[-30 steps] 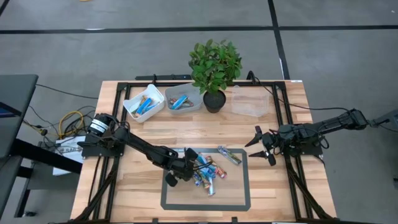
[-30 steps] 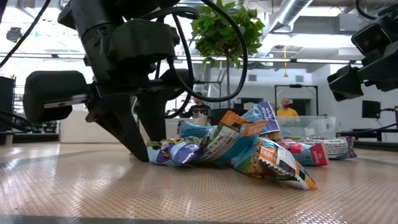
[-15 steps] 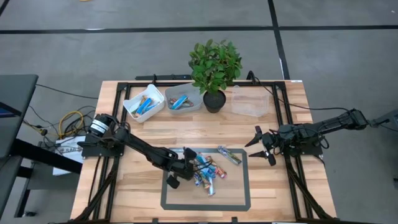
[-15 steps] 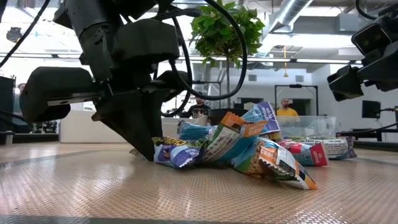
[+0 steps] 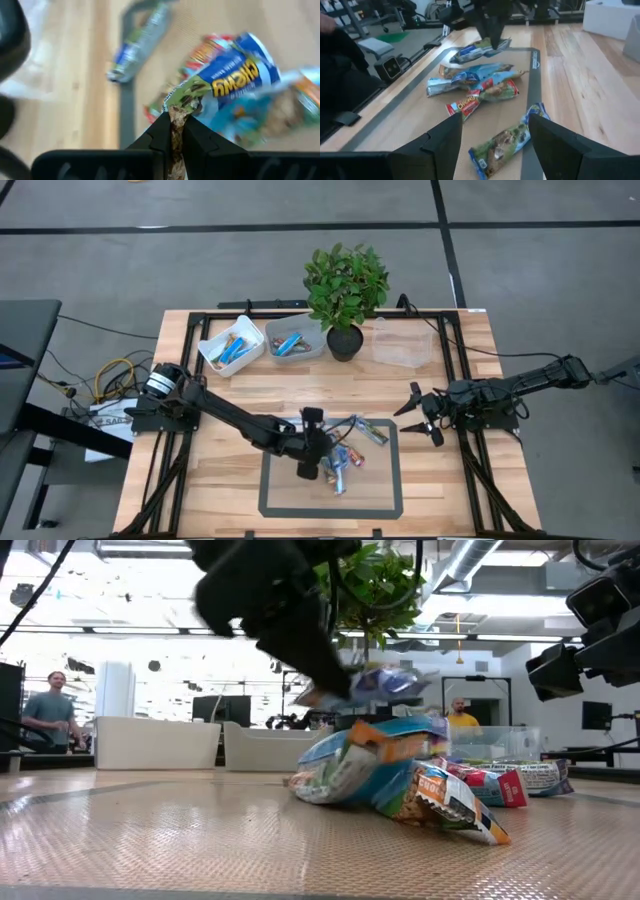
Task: Pick and place Granola Bars by type
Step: Put the blue granola bar into the transparent bin
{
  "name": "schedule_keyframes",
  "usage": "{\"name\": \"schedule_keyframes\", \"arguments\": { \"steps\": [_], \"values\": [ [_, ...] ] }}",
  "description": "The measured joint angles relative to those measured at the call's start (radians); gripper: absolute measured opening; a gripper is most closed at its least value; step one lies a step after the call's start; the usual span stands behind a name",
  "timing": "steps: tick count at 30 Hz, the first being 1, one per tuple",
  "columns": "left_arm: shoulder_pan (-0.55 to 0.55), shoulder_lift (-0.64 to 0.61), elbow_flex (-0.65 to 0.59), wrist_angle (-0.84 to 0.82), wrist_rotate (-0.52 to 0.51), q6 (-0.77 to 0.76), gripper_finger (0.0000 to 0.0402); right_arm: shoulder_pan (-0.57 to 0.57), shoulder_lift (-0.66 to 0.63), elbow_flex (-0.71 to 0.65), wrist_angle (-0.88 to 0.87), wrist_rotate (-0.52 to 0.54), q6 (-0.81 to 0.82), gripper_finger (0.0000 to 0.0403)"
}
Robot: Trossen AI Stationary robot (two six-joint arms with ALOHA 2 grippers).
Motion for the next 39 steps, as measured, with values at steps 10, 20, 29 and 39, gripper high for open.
{"name": "schedule_keyframes", "arguments": {
  "steps": [10,20,29,39],
  "values": [
    [0.029,-0.002,0.109,-0.003,-0.198,-0.026,0.0021,0.007,0.000,0.000,0.156,0.027,0.434,0.0221],
    [0.161,-0.002,0.156,-0.004,-0.347,-0.091,0.0021,0.006,0.000,0.000,0.338,0.347,0.544,0.0221],
    [0.235,-0.002,0.177,0.098,-0.278,0.074,0.0020,-0.031,0.056,0.026,0.385,0.457,0.583,0.0221],
    [0.237,-0.003,0.177,0.176,-0.280,0.174,0.0019,-0.094,0.294,0.109,0.471,0.437,0.597,0.0221]
  ]
}}
